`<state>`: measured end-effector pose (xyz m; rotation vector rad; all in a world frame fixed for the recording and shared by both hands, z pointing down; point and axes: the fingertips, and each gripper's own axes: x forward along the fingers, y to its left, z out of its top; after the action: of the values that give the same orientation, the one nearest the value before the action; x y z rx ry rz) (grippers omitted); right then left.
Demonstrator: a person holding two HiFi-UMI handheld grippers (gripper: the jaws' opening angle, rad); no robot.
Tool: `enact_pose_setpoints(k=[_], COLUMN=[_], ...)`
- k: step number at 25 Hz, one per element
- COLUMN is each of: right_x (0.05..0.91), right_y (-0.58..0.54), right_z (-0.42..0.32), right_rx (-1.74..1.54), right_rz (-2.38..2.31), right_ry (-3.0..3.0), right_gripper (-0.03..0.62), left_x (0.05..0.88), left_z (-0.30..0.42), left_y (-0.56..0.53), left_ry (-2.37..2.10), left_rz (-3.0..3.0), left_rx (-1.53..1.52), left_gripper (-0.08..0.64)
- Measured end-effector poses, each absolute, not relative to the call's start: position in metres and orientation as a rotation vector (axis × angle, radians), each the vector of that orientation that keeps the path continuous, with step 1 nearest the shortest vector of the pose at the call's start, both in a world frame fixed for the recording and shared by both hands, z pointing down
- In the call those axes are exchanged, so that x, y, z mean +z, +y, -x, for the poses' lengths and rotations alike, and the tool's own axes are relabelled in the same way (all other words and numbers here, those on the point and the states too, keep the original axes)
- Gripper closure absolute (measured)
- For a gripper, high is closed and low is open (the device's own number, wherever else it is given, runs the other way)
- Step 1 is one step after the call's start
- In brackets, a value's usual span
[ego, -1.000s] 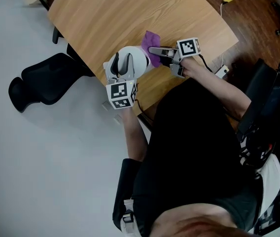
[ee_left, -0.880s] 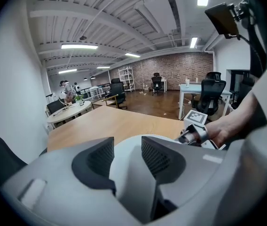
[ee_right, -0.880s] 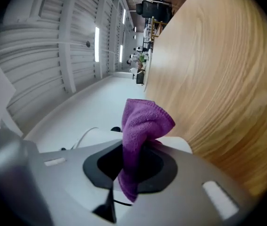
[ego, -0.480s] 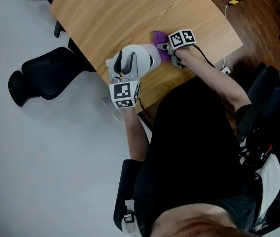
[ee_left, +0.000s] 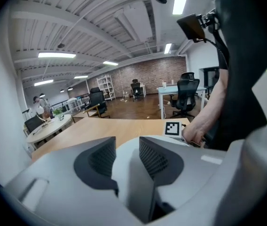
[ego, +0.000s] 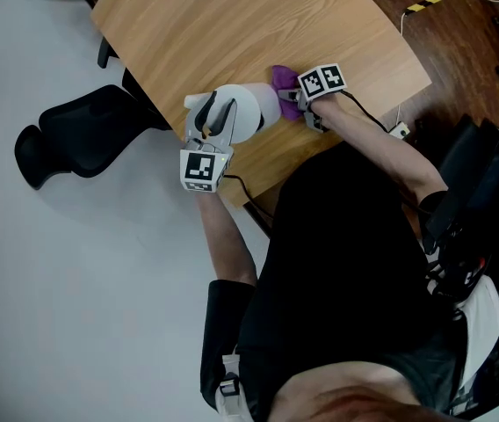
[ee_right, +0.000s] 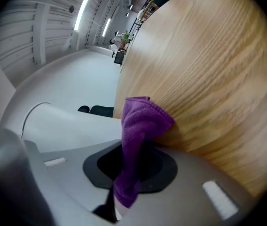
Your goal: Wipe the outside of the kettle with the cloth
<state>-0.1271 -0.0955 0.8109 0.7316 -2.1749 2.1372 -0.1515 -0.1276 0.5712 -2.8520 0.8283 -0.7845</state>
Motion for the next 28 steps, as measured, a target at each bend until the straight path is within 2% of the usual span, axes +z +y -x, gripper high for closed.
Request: enact_pose_setpoints(k=[2, 4, 6, 11, 15, 19, 23, 28], right_x=[0.813, 0.815, 0.809, 0.676, 0.599, 0.612, 0.666, 0.747], right_y=[-0.086, -0.082, -0.084, -0.104, -0.111, -0.111, -0.101, -0.102], right_z=[0.137, 0.145, 0.144, 0.106, 0.102, 0.103, 0.115, 0.121], right_rx=[2.135, 2.175, 2.300, 2.742, 2.443, 2.373, 2.685, 2.583], right_rz=[-0.718, -0.703, -0.690, -0.597, -0.549, -0.623, -0.706, -0.879], right_ry=[-2.183, -2.184, -2.177, -2.398, -2.893, -2.931, -2.569, -2.354], right_gripper=[0.537, 0.537, 0.535, 0.535, 0.535, 0.537, 0.537, 0.537], left_x=[0.562, 0.553, 0.555, 0.566, 0.573, 0.583, 0.579, 0.575], left_z=[0.164, 0.176, 0.188, 0.191, 0.194, 0.185, 0.181, 0.177], left_y=[-0.142, -0.158, -0.171, -0.166, -0.164, -0.156, -0.153, -0.148], left_ry=[0.815, 0.879, 1.073, 1.497, 1.600, 1.516, 1.501, 1.489], left_rz=[2.934, 3.031, 3.034, 2.841, 2.730, 2.668, 2.643, 2.650], left_rx=[-0.651, -0.568, -0.630, -0.862, -0.919, -1.020, -1.017, -0.998], left_gripper=[0.538, 0.540, 0.538, 0.506, 0.506, 0.506, 0.509, 0.509])
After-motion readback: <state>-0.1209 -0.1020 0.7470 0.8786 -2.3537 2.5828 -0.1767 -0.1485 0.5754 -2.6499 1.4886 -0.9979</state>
